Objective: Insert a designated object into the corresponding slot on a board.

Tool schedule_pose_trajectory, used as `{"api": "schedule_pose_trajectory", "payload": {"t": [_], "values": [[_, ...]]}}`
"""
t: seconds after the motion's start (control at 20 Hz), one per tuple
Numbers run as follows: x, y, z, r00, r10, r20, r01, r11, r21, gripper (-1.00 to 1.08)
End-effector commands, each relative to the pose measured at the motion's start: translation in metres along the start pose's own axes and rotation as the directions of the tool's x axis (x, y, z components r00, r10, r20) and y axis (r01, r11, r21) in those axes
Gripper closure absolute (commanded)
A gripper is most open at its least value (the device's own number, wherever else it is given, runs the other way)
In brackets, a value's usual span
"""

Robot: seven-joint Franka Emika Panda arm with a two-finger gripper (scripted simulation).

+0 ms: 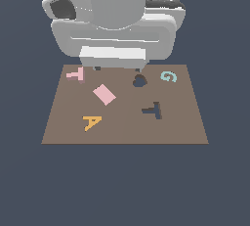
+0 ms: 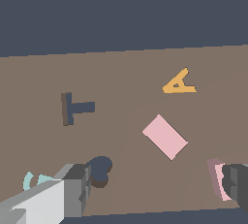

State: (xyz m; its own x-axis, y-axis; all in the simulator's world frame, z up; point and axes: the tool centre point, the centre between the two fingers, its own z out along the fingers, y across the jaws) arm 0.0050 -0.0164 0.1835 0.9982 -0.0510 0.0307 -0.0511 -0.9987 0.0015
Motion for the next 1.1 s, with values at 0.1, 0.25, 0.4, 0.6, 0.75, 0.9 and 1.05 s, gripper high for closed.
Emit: {"api": "schedule_pose_trajectory", "payload": {"t": [0.1, 0.25, 0.4, 0.6, 0.75, 0.9, 1.05], "values": [[-0.001, 0.001, 0.001, 1.0, -0.001, 0.0, 0.001, 1.0, 0.0, -0.92], [-0.004, 0.005, 0.004, 1.0, -0.007, 0.001, 0.007, 1.0, 0.0, -0.92], [-0.009, 0.013, 0.011, 1.0, -0.018, 0.003, 0.018, 1.0, 0.0, -0.92], [-0.02, 0.03, 0.024, 0.999, -0.041, 0.006, 0.041, 0.999, 0.001, -0.92], [-0.031, 0.046, 0.038, 0.998, -0.063, 0.009, 0.063, 0.998, 0.002, -0.92], [-0.042, 0.066, 0.053, 0.996, -0.09, 0.012, 0.09, 0.996, 0.002, -0.92], [-0.055, 0.088, 0.071, 0.993, -0.119, 0.016, 0.119, 0.993, 0.004, -0.92]]}}
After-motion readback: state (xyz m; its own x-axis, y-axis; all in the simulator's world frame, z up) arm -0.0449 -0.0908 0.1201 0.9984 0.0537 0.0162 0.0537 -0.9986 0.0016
